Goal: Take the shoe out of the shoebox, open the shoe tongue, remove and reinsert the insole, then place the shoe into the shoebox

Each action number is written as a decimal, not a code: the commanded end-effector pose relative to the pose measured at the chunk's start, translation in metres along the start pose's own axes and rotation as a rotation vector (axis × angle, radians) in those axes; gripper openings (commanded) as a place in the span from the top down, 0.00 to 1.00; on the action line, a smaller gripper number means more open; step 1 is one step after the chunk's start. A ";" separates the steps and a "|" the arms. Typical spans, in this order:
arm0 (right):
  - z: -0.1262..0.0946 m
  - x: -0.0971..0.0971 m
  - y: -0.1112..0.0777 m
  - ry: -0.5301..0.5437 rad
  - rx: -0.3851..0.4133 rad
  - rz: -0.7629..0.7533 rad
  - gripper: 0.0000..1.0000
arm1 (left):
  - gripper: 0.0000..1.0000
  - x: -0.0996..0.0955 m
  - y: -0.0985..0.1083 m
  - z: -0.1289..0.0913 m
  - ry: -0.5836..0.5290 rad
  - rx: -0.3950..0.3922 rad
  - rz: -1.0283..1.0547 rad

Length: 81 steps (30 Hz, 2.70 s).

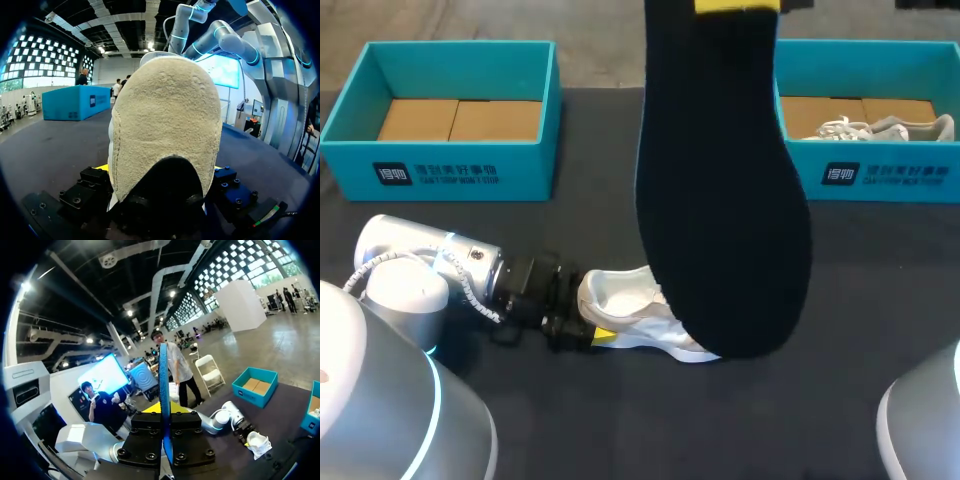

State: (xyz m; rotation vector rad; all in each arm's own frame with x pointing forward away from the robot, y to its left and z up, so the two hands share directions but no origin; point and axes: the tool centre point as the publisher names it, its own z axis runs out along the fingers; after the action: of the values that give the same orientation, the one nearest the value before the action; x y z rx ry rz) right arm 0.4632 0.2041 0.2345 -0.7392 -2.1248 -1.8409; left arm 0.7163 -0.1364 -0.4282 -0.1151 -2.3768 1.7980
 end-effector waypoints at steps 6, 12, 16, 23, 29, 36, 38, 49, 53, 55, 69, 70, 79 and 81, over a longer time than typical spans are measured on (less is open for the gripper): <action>0.004 -0.007 -0.011 0.010 -0.017 -0.002 1.00 | 1.00 0.000 0.002 0.001 -0.002 -0.001 0.000; 0.008 -0.006 -0.022 0.003 -0.056 0.001 1.00 | 1.00 0.000 0.002 0.001 -0.002 -0.001 0.000; 0.008 -0.009 -0.027 -0.015 -0.073 -0.007 1.00 | 1.00 0.000 0.002 0.001 -0.002 -0.001 0.000; 0.008 -0.010 -0.028 -0.027 -0.076 -0.008 1.00 | 1.00 0.000 0.002 0.001 -0.002 -0.001 0.000; 0.008 -0.010 -0.028 -0.027 -0.076 -0.008 1.00 | 1.00 -0.002 0.001 -0.001 0.008 -0.009 -0.011; 0.008 -0.010 -0.028 -0.027 -0.076 -0.008 1.00 | 0.00 -0.005 0.005 -0.008 0.019 -0.022 -0.033; 0.008 -0.010 -0.028 -0.027 -0.076 -0.008 1.00 | 0.00 -0.005 0.004 -0.012 0.015 -0.021 -0.036; 0.008 -0.010 -0.028 -0.027 -0.076 -0.008 1.00 | 0.00 0.004 0.008 -0.037 0.002 -0.052 -0.012; 0.008 -0.010 -0.028 -0.027 -0.076 -0.008 1.00 | 0.00 0.003 0.011 -0.039 0.001 -0.076 -0.012; 0.008 -0.010 -0.028 -0.027 -0.076 -0.008 1.00 | 0.00 0.002 0.010 -0.044 -0.023 -0.091 -0.010; 0.008 -0.010 -0.028 -0.027 -0.076 -0.008 1.00 | 0.00 -0.012 0.013 -0.045 -0.046 -0.158 -0.017; 0.008 -0.010 -0.028 -0.027 -0.076 -0.008 1.00 | 0.00 -0.013 0.016 -0.044 -0.044 -0.163 -0.024; 0.008 -0.010 -0.028 -0.027 -0.076 -0.008 1.00 | 0.00 -0.011 0.022 -0.050 -0.042 -0.145 0.013; 0.008 -0.010 -0.028 -0.027 -0.076 -0.008 1.00 | 0.00 -0.010 0.023 -0.052 -0.037 -0.135 0.029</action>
State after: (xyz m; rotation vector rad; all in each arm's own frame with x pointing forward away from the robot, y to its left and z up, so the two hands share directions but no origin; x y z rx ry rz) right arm 0.4620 0.2049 0.2124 -0.7782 -2.1038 -1.9199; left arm 0.7359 -0.0883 -0.4322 -0.1274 -2.5386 1.6499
